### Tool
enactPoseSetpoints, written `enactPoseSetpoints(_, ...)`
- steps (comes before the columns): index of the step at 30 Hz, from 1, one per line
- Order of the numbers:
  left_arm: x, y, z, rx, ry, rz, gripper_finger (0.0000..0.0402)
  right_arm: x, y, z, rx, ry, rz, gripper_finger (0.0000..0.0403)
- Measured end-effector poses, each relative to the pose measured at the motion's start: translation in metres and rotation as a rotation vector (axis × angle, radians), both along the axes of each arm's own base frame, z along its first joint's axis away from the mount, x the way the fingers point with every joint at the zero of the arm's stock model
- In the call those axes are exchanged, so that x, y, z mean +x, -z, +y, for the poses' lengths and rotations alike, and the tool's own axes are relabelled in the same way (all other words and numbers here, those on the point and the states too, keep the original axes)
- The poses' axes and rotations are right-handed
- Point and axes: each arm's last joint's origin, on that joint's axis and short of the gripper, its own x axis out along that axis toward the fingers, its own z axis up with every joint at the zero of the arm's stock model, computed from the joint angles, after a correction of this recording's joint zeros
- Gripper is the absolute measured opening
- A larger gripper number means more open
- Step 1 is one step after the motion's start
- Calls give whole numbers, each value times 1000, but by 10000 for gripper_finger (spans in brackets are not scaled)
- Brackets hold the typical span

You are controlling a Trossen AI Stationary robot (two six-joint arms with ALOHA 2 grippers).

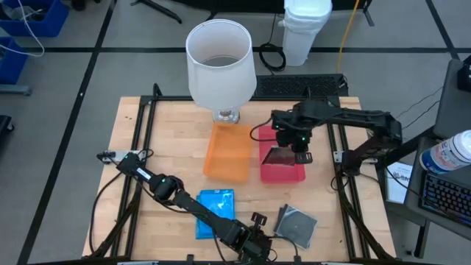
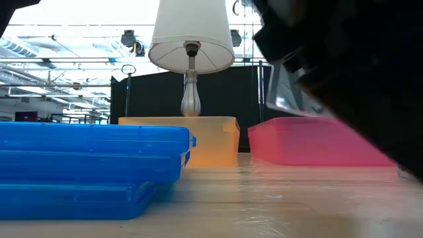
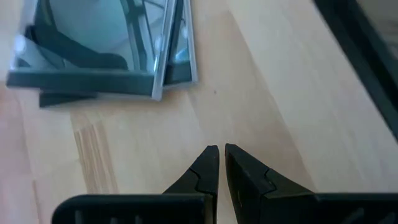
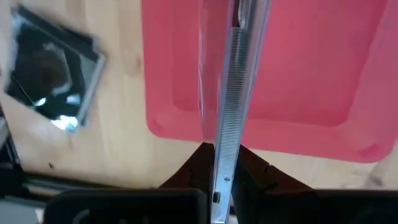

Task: Pick & place jewel cases by type
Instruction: Put the black CD case into the red bin

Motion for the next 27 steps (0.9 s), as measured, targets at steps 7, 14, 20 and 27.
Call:
enactPoseSetpoints(7, -1, 0, 0, -4, -8, 7, 35, -7, 27, -18, 21, -15, 41, 30)
enactPoseSetpoints(14, 0, 0, 1, -1, -7, 8, 35, -12, 53, -27, 58, -38, 35, 23)
enactPoseSetpoints(20, 2, 1, 5, 3, -13, 12, 35, -14, 68, -28, 63, -93, 12, 31)
enactPoseSetpoints(27, 7, 1, 14, 4, -30, 12, 35, -14, 83, -27, 82, -168, -31, 26)
